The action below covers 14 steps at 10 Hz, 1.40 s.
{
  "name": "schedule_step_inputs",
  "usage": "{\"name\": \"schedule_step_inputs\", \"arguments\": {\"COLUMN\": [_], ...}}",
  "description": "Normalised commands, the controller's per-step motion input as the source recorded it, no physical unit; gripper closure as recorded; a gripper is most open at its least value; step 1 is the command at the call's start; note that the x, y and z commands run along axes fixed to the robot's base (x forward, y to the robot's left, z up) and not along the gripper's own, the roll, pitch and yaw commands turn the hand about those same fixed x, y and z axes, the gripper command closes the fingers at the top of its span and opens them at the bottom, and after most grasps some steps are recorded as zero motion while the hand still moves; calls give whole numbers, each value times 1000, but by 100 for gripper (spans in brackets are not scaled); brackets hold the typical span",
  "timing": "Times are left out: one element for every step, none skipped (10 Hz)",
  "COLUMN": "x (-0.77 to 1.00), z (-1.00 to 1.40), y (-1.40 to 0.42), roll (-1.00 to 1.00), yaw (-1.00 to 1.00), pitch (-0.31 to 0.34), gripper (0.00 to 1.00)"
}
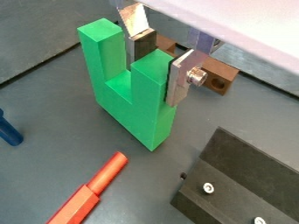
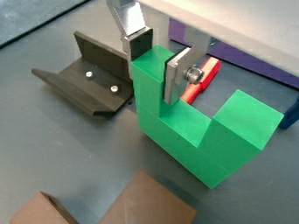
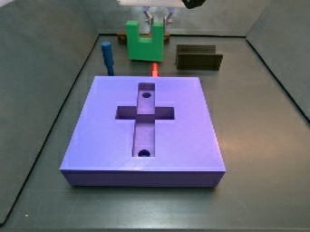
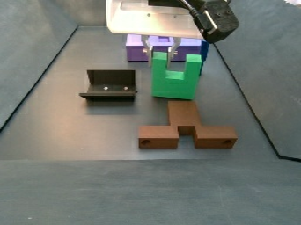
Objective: Pick up the green object. Move up. Move to above the board. Insert the green object.
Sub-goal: Pick up the green object, then move up, then move to above the board.
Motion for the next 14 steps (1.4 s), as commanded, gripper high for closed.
{"name": "schedule_step_inputs", "arguments": {"x": [0, 0, 0, 0, 0, -16, -38, 10, 0, -15, -50, 14, 42, 37], "z": [0, 0, 0, 0, 833, 791, 637, 247, 1400, 1400, 1400, 1400, 920, 550], "y": [0, 0, 0, 0, 0, 91, 80, 36, 0, -6, -4, 2, 1, -3], "roll": [0, 0, 0, 0, 0, 18, 19, 30, 0, -5, 11, 18, 11, 9], "yaw": [0, 0, 0, 0, 0, -22, -30, -18, 0, 0, -2, 4, 4, 0], "pitch": [0, 0, 0, 0, 0, 19, 47, 23, 0, 17, 23, 20, 66, 89], "gripper": [100, 100, 100, 100, 100, 100, 100, 100, 100, 100, 100, 100, 100, 100]}}
